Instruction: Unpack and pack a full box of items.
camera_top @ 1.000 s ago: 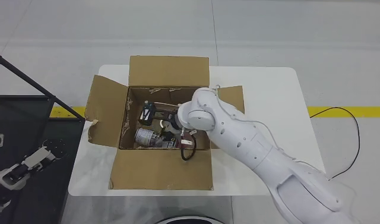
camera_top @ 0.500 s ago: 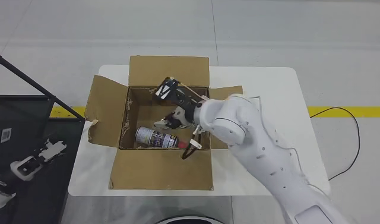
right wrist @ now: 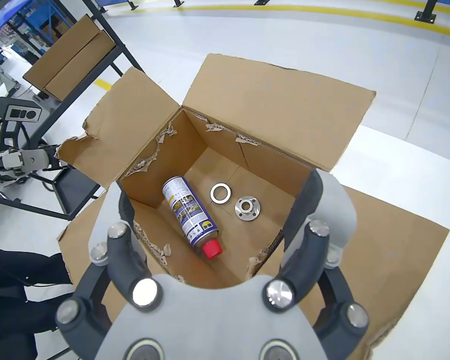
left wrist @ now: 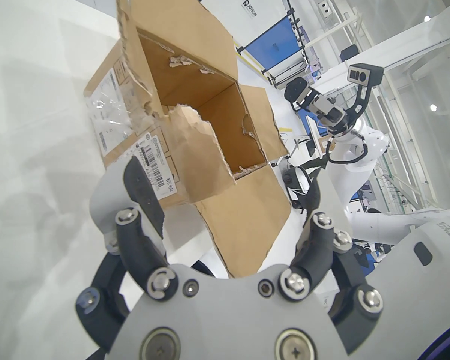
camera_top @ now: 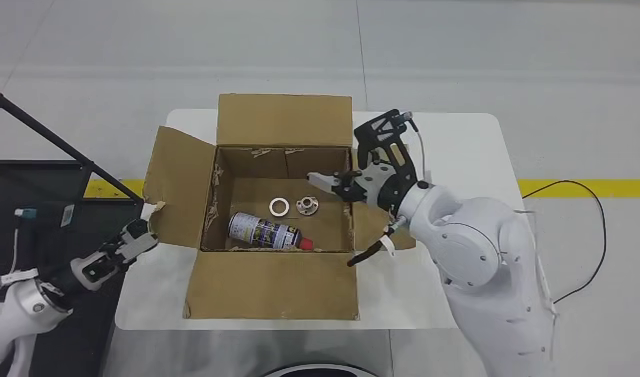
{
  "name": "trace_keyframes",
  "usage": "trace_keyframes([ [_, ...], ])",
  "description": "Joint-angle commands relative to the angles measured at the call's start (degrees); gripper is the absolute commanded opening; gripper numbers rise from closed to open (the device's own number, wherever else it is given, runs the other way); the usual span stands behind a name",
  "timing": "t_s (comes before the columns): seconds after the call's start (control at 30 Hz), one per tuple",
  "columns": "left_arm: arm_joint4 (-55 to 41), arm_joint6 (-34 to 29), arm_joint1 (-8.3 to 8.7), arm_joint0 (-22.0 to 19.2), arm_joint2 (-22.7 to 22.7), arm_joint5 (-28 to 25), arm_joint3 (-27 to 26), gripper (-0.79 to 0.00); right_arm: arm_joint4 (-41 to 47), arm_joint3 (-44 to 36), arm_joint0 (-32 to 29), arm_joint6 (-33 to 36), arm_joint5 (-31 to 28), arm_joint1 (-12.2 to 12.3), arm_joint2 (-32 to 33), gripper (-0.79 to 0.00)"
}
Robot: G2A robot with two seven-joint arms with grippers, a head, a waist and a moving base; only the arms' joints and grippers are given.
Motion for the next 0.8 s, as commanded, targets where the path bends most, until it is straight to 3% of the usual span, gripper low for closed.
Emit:
trace_keyframes([
  [0.0,0.21,0.21,0.01,-0.04,0.65,0.17,-0.45,0.0,0.05,0.01,0.01,0.0,-0.04,0.0,-0.02,0.0],
  [0.27,1.1,0.62,0.04,0.39,2.65,0.69,-3.04,0.0,0.94,-0.01,-1.9,-2.46,0.99,0.16,1.58,0.0],
  [0.5,1.97,1.53,0.04,0.51,4.8,1.25,-5.52,0.0,9.65,-2.73,-7.15,-5.2,5.3,0.87,11.33,0.0],
  [0.77,3.64,1.68,0.17,-0.47,8.39,2.1,-6.19,0.0,18.15,-1.93,-13.03,-3.55,6.93,2.15,24.22,0.0],
])
